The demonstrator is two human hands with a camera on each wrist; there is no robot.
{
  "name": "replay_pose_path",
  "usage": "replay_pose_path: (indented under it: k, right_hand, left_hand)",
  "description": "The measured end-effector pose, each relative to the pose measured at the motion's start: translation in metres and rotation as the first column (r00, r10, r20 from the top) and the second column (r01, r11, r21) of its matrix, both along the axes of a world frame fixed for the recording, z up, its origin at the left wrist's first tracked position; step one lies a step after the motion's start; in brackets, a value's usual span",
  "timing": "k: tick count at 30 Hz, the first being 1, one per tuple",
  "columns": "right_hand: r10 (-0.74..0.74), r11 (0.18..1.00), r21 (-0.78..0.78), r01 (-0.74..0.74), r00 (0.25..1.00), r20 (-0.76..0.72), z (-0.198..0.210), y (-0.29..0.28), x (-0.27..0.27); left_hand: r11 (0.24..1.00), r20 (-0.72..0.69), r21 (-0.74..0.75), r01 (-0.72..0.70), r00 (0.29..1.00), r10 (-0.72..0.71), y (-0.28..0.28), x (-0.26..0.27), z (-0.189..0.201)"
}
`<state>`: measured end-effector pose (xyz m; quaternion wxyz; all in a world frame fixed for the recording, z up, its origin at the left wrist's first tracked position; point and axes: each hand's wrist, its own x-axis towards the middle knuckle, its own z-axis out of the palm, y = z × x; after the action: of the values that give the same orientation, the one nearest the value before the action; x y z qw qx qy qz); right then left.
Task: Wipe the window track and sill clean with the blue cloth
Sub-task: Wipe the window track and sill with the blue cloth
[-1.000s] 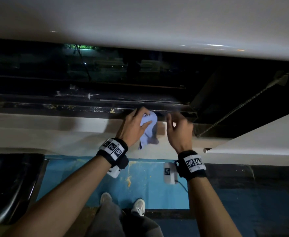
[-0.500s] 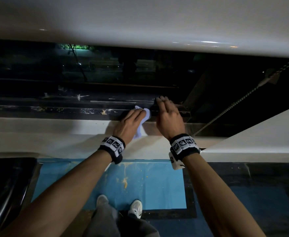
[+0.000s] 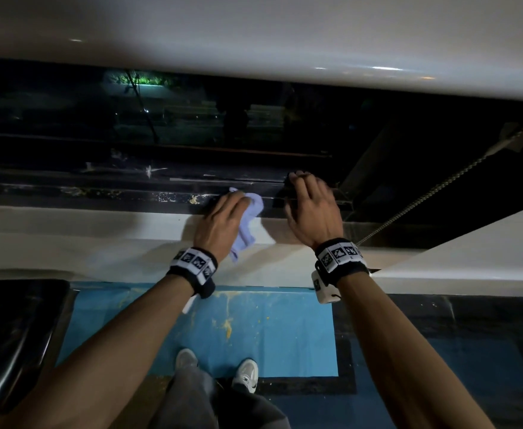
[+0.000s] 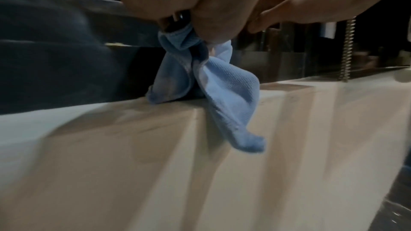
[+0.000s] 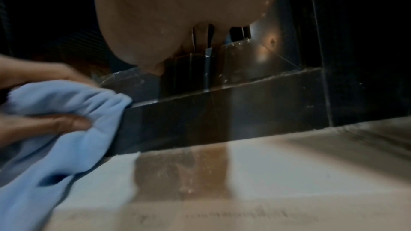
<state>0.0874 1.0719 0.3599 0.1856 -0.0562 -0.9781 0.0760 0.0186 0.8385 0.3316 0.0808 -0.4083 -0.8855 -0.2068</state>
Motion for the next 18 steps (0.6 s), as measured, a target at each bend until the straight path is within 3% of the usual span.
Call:
replay_pose_path:
  k: [3, 6, 12, 15, 18]
  right_hand:
    - [-0.036, 0.999, 0.009, 0.036, 0.999, 0.007, 0.004, -0.005, -0.013]
    - [-0.048, 0.997, 0.064, 0.042, 0.995, 0.082, -0.004, -0.02, -0.026]
    - [-0.067, 0.996, 0.064, 0.061, 0.991, 0.112, -0.006, -0.036, -0.036]
    - [-0.037, 0.999, 0.005, 0.036, 0.994, 0.101, -0.002, -0.037, -0.018]
    - [0.056, 0.992, -0.107, -0.062, 0.997, -0.059, -0.011, -0.047, 0.036]
  left_hand:
    - [0.993, -0.04, 0.029, -0.116, 0.992, 0.117, -0.027, -0.008, -0.009]
    - [0.982, -0.043, 0.074, -0.176, 0.983, 0.179, -0.01, -0.007, -0.018]
    - [0.999, -0.066, 0.03, 0.026, 0.998, -0.024, -0.005, -0.013, -0.021]
    - [0.993, -0.088, 0.076, -0.092, 0.991, 0.099, -0.041, -0.021, -0.018]
    - [0.962, -0.055, 0.103, -0.253, 0.964, 0.26, -0.074, -0.022, -0.019]
